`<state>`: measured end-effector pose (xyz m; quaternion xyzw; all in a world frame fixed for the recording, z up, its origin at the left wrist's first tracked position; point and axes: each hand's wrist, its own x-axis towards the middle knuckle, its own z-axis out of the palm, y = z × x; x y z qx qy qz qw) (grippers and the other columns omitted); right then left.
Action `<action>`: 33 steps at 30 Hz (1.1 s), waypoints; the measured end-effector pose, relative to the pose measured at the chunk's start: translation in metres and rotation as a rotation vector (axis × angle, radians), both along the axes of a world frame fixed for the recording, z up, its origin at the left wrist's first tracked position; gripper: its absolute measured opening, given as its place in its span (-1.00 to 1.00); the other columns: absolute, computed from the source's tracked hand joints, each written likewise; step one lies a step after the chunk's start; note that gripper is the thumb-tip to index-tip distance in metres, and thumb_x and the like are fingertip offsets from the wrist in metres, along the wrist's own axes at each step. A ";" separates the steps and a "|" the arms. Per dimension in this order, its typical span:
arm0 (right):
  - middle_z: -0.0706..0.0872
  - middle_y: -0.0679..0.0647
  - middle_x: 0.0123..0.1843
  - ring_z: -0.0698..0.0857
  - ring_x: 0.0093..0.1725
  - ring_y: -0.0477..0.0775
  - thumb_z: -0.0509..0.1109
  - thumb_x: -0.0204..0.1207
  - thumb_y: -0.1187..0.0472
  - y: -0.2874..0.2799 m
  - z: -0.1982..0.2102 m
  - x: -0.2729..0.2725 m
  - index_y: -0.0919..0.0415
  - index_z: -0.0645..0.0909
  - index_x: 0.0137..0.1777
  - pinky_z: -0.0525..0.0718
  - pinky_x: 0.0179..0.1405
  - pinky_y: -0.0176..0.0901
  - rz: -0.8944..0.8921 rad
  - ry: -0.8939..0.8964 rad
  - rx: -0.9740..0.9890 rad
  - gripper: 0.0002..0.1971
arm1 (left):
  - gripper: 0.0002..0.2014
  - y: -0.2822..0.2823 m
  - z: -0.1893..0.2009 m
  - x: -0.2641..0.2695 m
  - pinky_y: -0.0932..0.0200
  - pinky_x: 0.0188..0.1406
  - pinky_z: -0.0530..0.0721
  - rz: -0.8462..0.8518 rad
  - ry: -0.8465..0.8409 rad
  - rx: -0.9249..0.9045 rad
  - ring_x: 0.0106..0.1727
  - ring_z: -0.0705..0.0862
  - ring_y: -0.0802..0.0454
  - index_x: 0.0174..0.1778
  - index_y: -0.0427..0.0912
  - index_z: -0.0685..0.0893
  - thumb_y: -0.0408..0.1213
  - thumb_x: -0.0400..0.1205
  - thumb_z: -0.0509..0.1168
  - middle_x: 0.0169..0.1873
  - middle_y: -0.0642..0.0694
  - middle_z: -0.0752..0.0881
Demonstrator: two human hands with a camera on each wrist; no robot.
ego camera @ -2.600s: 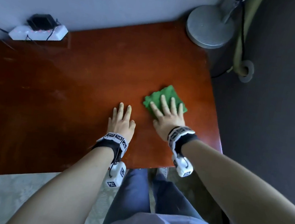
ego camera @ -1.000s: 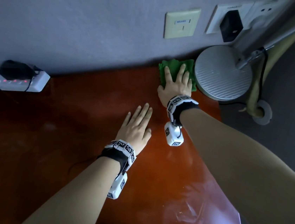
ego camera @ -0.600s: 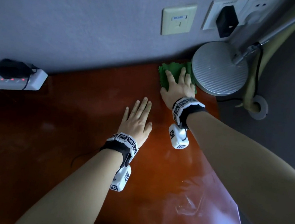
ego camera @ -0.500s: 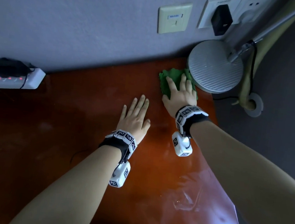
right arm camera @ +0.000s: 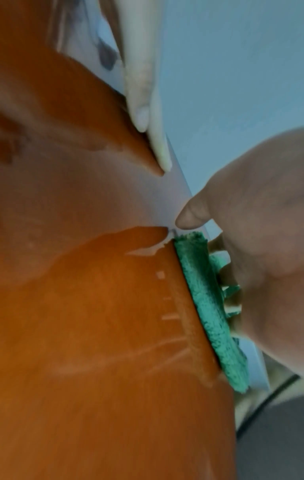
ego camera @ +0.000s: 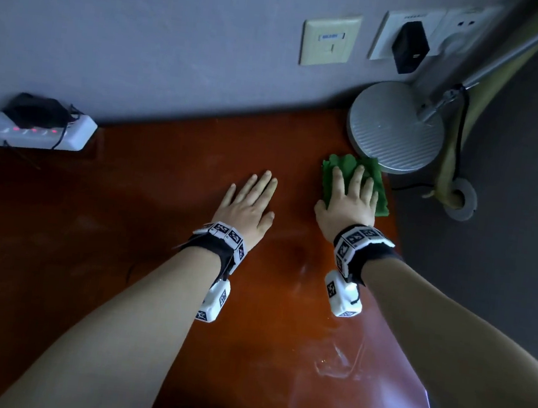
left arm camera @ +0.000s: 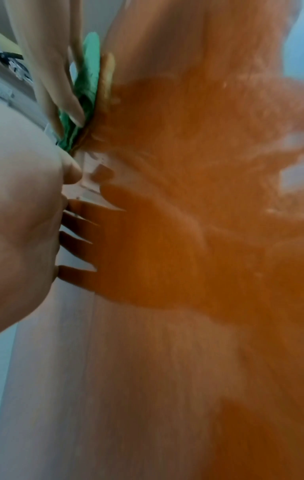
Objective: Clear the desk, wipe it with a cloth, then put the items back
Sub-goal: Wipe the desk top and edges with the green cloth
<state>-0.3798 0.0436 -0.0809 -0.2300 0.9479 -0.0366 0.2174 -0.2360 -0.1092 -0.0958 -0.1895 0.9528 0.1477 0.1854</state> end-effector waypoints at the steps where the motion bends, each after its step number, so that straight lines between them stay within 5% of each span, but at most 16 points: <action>1: -0.23 0.25 0.76 -0.15 0.72 0.39 0.16 0.62 -0.09 -0.008 -0.002 0.000 -0.03 -0.10 0.74 -0.13 0.70 0.26 0.038 0.004 -0.013 -0.24 | -0.38 -0.004 -0.001 0.001 -0.12 0.72 -0.18 -0.017 -0.003 0.000 0.72 -0.29 0.16 0.72 0.13 -0.31 0.05 0.79 -0.17 0.68 0.24 -0.39; 15: -0.21 0.25 0.76 -0.19 0.71 0.40 0.14 0.64 -0.14 -0.152 -0.007 -0.060 0.00 -0.04 0.75 -0.22 0.68 0.28 0.004 -0.014 -0.021 -0.26 | -0.37 -0.066 -0.010 -0.005 -0.09 0.73 -0.14 0.110 0.096 0.004 0.74 -0.20 0.12 0.76 0.03 -0.16 0.03 0.79 -0.08 0.74 0.13 -0.23; 24: -0.23 0.20 0.77 -0.23 0.72 0.35 -0.06 0.71 -0.16 -0.244 -0.002 0.034 0.04 -0.15 0.76 -0.26 0.68 0.25 0.556 -0.146 -0.069 -0.31 | -0.35 -0.110 -0.013 0.032 -0.17 0.71 -0.01 0.377 0.121 -0.063 0.76 -0.07 0.01 0.77 -0.11 0.01 -0.06 0.77 0.04 0.76 -0.03 -0.08; 29: -0.26 0.11 0.77 -0.24 0.73 0.27 -0.06 0.72 -0.07 -0.245 -0.002 0.034 -0.04 -0.20 0.76 -0.21 0.70 0.20 0.663 -0.114 -0.022 -0.35 | -0.37 -0.109 -0.007 0.035 -0.18 0.69 -0.04 0.446 0.104 -0.051 0.76 -0.08 0.02 0.76 -0.12 0.03 -0.06 0.78 0.04 0.76 -0.01 -0.07; 33: -0.27 0.10 0.77 -0.24 0.73 0.27 0.07 0.66 -0.05 -0.205 -0.003 -0.001 -0.07 -0.19 0.76 -0.23 0.69 0.17 0.440 -0.083 -0.022 -0.27 | -0.38 -0.102 -0.002 0.026 -0.18 0.71 -0.08 0.496 0.086 -0.026 0.76 -0.12 0.00 0.76 -0.16 -0.01 -0.07 0.79 -0.01 0.76 -0.03 -0.11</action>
